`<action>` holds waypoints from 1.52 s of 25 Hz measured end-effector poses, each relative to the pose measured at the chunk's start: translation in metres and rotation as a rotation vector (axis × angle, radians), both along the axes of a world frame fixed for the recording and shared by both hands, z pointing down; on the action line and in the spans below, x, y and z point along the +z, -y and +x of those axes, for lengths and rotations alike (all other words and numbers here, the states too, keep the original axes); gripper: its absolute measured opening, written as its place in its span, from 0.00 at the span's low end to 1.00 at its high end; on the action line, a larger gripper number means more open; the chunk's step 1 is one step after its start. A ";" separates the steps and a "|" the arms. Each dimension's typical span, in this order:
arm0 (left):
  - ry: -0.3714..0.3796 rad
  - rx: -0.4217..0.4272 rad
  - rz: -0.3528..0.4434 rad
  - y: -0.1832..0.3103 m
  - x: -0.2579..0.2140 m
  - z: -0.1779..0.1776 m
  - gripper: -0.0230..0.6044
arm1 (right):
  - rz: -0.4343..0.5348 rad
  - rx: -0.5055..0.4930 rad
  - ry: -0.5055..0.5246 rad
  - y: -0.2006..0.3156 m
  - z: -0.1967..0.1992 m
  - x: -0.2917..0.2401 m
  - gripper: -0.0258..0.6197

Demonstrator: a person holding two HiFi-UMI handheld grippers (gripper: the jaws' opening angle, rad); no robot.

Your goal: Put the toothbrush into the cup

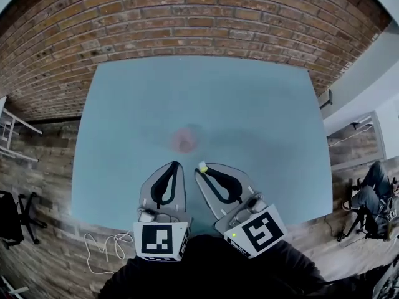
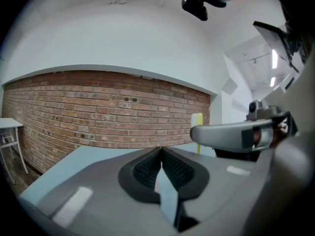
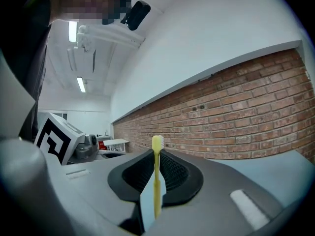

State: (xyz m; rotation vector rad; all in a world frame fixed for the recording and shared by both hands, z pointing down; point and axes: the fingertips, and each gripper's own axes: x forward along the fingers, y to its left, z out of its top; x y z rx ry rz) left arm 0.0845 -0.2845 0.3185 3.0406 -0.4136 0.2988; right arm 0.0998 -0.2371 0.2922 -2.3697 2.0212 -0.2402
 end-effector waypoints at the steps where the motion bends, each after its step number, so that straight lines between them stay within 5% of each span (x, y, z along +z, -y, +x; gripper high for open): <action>1: 0.002 0.008 -0.002 0.003 0.001 0.004 0.05 | 0.000 0.007 0.003 0.004 0.003 0.000 0.09; 21: 0.047 -0.010 -0.094 0.076 0.032 0.043 0.05 | -0.024 0.038 0.001 0.081 0.060 0.007 0.09; 38: 0.136 0.010 -0.202 0.110 0.083 0.061 0.05 | -0.105 0.084 0.077 0.114 0.084 0.061 0.09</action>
